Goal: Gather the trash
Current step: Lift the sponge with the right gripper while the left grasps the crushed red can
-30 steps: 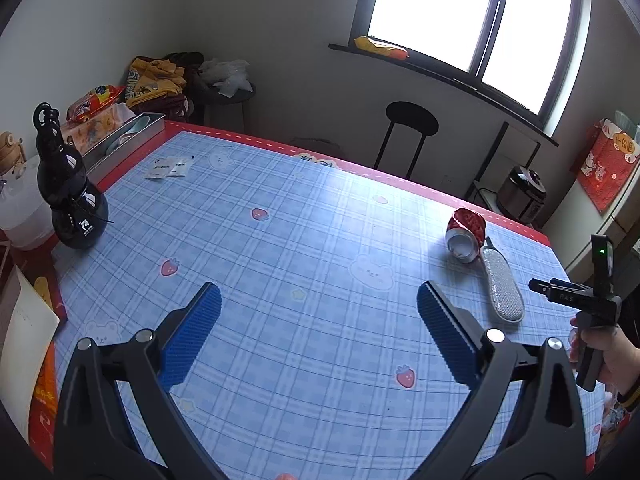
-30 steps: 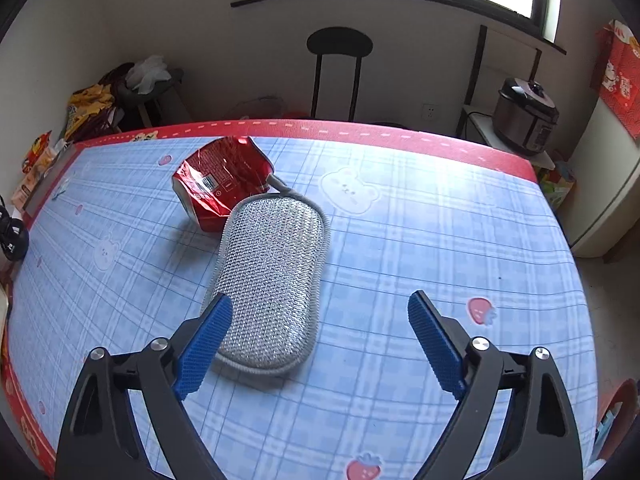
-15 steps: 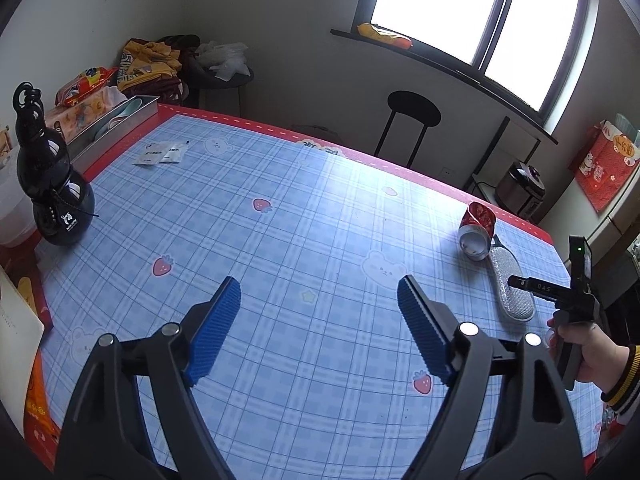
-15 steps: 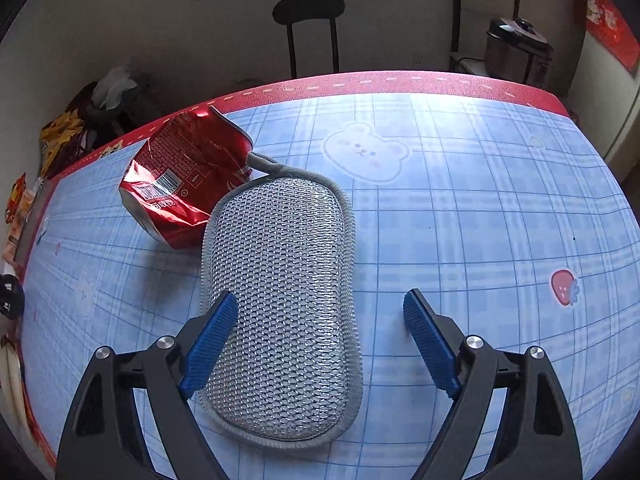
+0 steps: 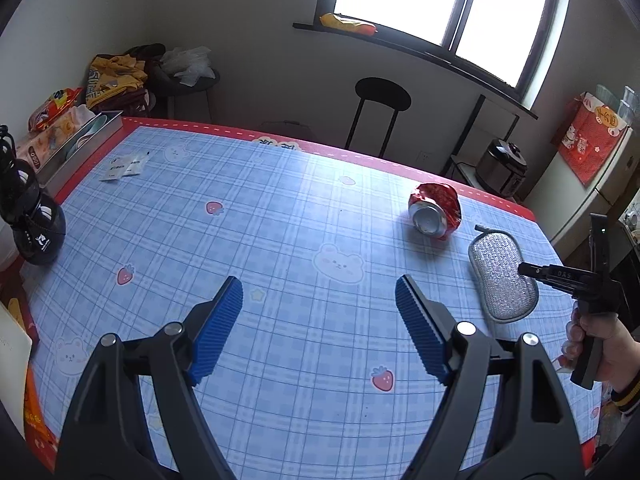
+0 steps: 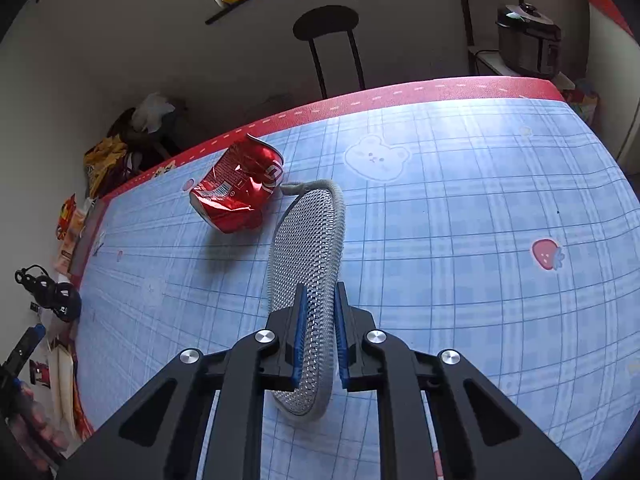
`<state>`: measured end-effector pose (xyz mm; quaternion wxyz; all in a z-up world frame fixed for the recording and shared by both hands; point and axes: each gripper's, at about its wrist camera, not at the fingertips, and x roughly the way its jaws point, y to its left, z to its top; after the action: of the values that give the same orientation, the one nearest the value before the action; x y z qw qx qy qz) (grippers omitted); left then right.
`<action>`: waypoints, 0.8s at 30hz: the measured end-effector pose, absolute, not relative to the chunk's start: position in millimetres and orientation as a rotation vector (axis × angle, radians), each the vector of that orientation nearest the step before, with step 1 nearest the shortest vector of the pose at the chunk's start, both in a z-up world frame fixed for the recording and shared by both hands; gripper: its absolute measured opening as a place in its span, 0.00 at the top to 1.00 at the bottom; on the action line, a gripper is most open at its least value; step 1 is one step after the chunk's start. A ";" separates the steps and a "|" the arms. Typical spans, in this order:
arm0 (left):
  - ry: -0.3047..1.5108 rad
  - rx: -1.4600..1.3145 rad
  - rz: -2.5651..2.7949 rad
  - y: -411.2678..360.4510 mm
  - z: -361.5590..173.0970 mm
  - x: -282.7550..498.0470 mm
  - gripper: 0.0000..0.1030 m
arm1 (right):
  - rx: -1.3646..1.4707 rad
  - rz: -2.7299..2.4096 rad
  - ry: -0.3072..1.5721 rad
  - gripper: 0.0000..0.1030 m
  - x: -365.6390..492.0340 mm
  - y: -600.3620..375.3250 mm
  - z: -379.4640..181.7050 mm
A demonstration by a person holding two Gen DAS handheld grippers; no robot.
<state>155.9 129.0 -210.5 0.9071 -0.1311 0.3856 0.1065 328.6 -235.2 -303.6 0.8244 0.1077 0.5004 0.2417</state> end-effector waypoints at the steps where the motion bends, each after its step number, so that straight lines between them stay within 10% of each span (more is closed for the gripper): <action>1: 0.797 -0.267 0.209 124.0 -210.4 159.8 0.24 | 0.236 0.511 1.049 0.88 324.9 -243.1 -298.9; 17: 0.858 -0.037 -0.022 17.9 -243.6 313.7 0.18 | 0.273 0.300 0.973 0.88 283.1 -377.0 -275.0; 24: 0.908 -0.369 0.011 61.8 -276.2 399.8 0.19 | 0.253 0.270 0.963 0.88 281.2 -388.8 -279.2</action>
<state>399.8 61.8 -276.2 0.8823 -0.1771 0.4362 0.0053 281.2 -388.8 -279.2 0.8699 0.1208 0.4604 0.1290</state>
